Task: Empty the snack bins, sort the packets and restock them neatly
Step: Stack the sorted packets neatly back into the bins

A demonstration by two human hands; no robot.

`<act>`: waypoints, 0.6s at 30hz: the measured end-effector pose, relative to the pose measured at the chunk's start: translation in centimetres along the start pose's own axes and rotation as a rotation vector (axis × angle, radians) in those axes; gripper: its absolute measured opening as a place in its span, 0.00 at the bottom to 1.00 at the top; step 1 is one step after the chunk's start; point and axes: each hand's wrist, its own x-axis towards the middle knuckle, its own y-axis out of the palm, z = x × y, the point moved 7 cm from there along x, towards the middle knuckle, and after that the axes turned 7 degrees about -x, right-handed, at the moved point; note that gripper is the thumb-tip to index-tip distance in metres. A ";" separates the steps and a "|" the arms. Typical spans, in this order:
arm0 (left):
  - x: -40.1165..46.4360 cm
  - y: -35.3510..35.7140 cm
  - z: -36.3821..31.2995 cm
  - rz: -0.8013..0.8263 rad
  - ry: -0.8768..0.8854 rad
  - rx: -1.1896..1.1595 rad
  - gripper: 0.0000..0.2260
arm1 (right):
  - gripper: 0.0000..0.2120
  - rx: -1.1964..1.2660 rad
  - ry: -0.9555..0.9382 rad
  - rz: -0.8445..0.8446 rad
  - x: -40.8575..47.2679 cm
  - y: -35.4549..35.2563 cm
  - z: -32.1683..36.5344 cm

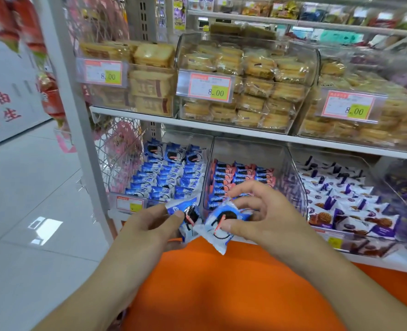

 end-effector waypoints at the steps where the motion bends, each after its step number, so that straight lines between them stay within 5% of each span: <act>1: -0.2 0.4 0.0 0.042 -0.013 0.009 0.09 | 0.18 -0.029 -0.033 0.014 0.0 0.5 0.2; 4: -0.6 1.6 0.4 0.159 -0.076 -0.011 0.09 | 0.16 -0.085 -0.108 0.010 -0.1 1.6 0.6; 9: -1.4 2.2 -0.3 0.315 0.011 0.121 0.09 | 0.26 -0.117 -0.148 -0.053 0.1 2.6 0.7; 13: -1.2 1.4 -0.7 0.301 0.024 0.075 0.11 | 0.24 -0.143 -0.100 -0.121 0.4 3.3 -0.2; 18: -0.6 0.5 0.1 0.210 -0.056 -0.175 0.08 | 0.18 0.072 -0.028 0.094 0.4 5.6 -0.5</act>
